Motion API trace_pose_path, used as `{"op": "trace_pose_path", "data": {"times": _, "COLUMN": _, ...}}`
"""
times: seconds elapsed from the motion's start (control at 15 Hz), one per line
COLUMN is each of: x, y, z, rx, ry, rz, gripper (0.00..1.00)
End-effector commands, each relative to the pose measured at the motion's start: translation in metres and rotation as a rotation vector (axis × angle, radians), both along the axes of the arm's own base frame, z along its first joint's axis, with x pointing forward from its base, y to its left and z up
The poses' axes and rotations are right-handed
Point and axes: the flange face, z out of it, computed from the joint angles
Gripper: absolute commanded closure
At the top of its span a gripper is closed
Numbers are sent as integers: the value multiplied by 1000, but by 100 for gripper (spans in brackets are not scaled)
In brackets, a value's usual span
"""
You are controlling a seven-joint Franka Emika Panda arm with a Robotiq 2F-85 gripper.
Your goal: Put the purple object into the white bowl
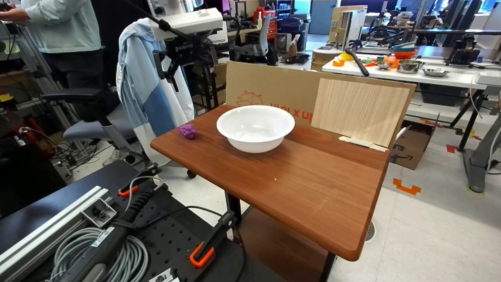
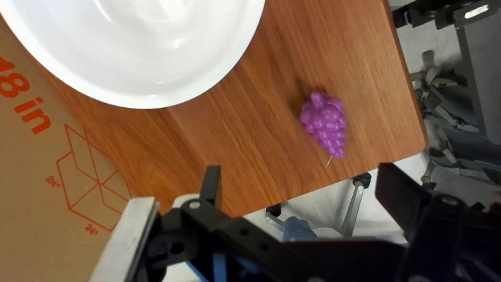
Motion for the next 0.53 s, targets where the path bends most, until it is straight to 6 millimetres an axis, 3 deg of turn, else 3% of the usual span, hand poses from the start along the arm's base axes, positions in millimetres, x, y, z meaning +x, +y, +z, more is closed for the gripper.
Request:
{"op": "trace_pose_path", "data": {"times": 0.0, "x": 37, "y": 16, "z": -37, "rx": -32, "ry": 87, "rz": -12, "gripper": 0}}
{"op": "trace_pose_path", "data": {"times": 0.2, "x": 49, "y": 35, "z": -59, "rx": -8, "ry": 174, "rz": -8, "gripper": 0}}
{"op": "trace_pose_path", "data": {"times": 0.47, "x": 46, "y": 64, "z": -77, "rx": -7, "ry": 270, "rz": 21, "gripper": 0}}
